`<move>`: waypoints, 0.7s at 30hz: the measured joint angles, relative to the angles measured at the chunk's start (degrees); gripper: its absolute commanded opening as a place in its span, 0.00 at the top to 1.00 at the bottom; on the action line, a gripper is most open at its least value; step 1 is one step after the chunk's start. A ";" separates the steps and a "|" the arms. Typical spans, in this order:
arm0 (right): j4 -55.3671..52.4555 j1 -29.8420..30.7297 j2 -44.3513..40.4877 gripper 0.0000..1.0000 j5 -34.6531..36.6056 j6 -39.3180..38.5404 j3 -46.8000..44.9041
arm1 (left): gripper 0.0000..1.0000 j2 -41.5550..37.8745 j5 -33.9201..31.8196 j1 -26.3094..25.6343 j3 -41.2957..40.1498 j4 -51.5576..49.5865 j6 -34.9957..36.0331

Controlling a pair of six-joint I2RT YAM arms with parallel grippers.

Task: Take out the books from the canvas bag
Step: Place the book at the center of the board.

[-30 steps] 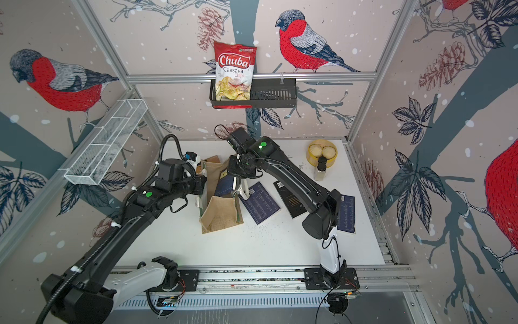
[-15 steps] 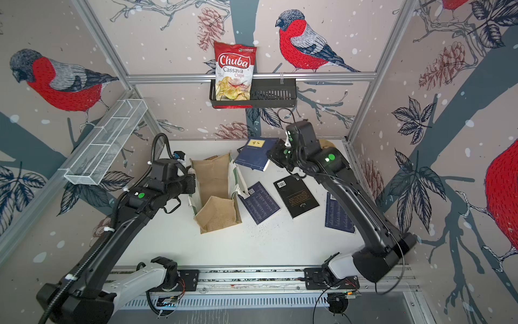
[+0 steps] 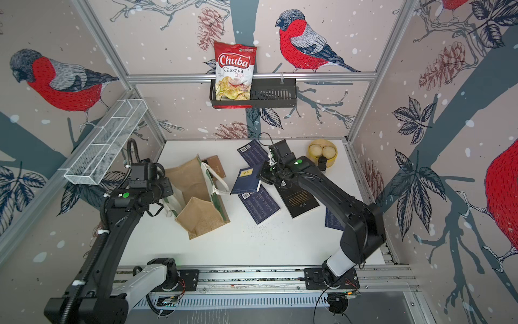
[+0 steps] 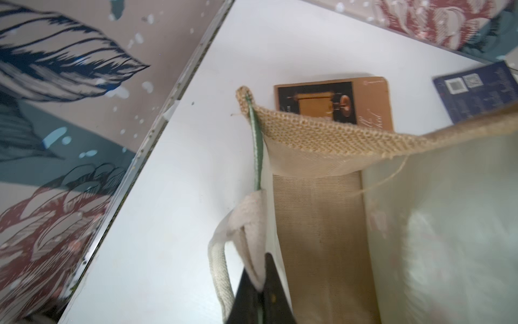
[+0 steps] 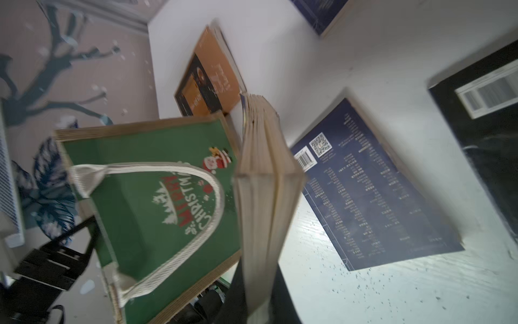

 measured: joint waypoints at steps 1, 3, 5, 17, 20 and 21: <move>-0.24 1.18 2.32 1.00 -0.66 -1.38 0.94 | 1.00 -0.11 -0.28 0.96 0.04 -0.52 -0.04; -0.72 3.61 6.38 1.00 -1.81 -3.72 3.15 | 1.00 -0.13 -1.44 2.12 0.66 -1.90 -0.09; -0.68 6.23 10.71 1.00 -2.89 -6.10 5.64 | 1.00 0.04 -2.86 3.41 1.88 -3.04 -0.09; 5.57 12.04 21.92 0.82 -4.52 -7.17 3.89 | 1.00 0.74 -8.22 6.75 5.49 -4.26 0.48; 4.90 12.92 23.74 0.37 -2.64 -7.23 2.40 | 1.00 0.59 -8.22 6.75 5.07 -4.09 0.72; 3.85 13.29 24.46 0.34 -1.90 -7.43 2.16 | 1.00 0.59 -8.20 6.75 5.05 -4.04 1.05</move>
